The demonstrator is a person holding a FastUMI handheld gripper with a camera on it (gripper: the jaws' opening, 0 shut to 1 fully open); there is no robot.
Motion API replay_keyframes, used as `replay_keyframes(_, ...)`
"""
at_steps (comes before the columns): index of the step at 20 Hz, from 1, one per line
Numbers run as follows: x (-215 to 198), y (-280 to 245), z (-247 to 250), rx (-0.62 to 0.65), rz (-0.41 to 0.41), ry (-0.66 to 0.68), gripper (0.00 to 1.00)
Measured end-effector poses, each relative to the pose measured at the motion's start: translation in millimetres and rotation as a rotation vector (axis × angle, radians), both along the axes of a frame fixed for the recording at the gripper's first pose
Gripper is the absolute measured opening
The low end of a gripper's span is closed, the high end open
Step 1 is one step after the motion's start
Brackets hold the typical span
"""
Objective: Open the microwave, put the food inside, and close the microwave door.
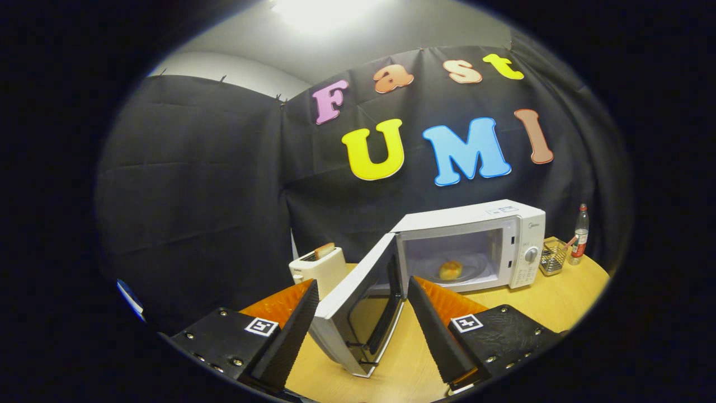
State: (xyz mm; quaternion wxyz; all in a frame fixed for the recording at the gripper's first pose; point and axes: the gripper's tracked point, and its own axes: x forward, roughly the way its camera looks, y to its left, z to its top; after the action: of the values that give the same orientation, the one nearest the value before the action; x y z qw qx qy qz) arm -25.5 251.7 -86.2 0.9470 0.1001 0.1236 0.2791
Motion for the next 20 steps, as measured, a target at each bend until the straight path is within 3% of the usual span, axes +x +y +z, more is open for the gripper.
replay_keyframes(12, -61.3, 95.9, -11.6, -0.008, 0.264, 0.027, 0.97)
replay_keyframes(19, -59.7, 125.7, -64.2, -0.057, 0.331, 0.125, 0.95)
replay_keyframes(20, -54.7, 127.9, -69.4, -0.066, 0.326, 0.134, 0.91)
